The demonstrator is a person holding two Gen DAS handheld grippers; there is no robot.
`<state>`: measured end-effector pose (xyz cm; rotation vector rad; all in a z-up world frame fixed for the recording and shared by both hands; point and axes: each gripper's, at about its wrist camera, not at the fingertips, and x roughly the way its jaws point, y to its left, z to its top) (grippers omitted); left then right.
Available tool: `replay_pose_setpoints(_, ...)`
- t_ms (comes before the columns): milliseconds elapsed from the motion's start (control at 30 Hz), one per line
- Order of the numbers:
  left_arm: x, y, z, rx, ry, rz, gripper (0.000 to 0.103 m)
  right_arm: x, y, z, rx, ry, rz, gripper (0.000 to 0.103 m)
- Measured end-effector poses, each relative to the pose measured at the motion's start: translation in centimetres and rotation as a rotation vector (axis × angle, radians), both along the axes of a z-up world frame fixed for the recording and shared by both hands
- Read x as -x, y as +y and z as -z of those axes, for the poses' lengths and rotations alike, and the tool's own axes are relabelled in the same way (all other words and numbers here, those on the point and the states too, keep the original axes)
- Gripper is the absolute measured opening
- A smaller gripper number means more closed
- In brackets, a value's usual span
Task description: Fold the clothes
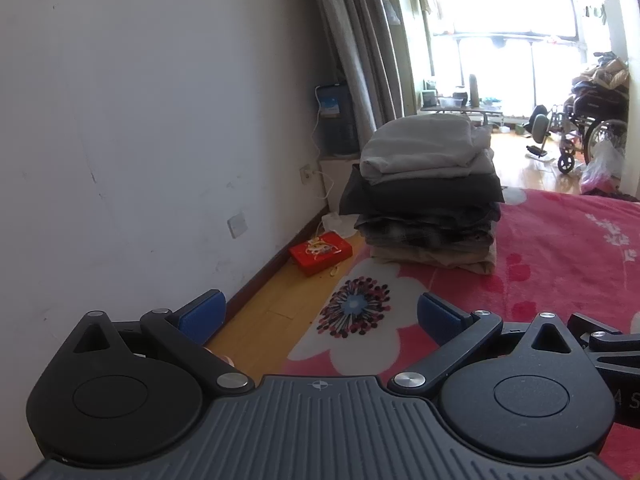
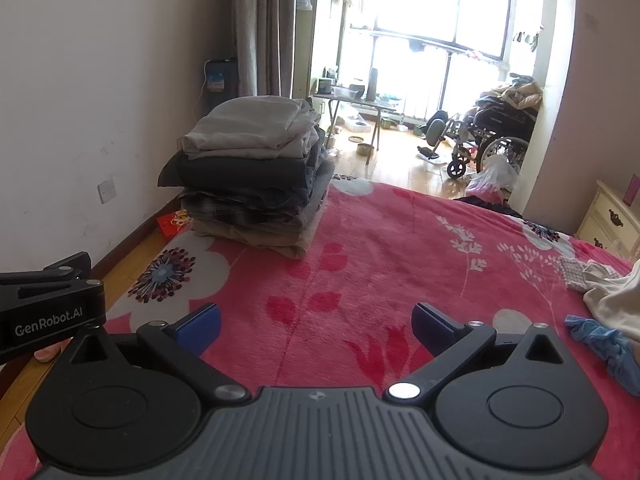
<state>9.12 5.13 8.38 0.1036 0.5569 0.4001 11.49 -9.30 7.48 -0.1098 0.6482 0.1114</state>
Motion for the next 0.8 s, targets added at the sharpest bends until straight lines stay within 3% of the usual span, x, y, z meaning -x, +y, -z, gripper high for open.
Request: replay_pose_setpoints(800,0.07,-0.15,0.02,-0.001,0.002,0.0,0.103,-0.01,-0.05,-0.06,0.003,0.0,0.001,0.103)
